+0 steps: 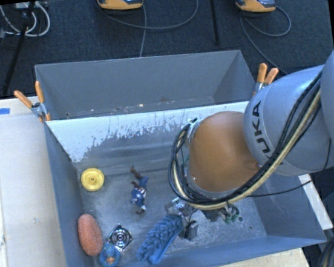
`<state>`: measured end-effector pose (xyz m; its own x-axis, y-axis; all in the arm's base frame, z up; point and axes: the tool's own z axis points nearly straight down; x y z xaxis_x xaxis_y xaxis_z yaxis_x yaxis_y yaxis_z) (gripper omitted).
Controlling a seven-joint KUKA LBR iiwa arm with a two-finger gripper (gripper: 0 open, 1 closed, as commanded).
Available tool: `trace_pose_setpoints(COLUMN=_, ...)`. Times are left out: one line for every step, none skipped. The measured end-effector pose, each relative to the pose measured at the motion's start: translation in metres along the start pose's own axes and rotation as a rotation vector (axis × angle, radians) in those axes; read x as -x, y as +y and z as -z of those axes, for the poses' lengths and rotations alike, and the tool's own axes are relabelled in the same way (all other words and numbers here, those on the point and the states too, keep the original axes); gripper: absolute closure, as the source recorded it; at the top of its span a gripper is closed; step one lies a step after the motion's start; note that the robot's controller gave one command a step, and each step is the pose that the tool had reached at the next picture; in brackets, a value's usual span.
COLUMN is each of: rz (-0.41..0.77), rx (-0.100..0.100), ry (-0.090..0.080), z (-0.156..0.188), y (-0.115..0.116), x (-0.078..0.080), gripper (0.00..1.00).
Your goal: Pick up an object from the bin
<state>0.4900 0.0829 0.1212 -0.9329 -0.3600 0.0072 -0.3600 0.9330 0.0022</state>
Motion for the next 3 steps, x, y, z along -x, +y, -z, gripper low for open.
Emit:
trace_pose_setpoints(rz=-0.019, rx=-0.002, ry=-0.007, z=0.054, y=-0.002, x=0.013, gripper=1.0)
trace_pose_setpoints(rz=-0.02, rx=-0.002, ry=-0.007, z=0.054, y=-0.002, x=0.013, gripper=1.0)
trace_pose_setpoints(rz=-0.016, rx=-0.002, ry=-0.008, z=0.135, y=-0.011, x=-0.002, gripper=1.0)
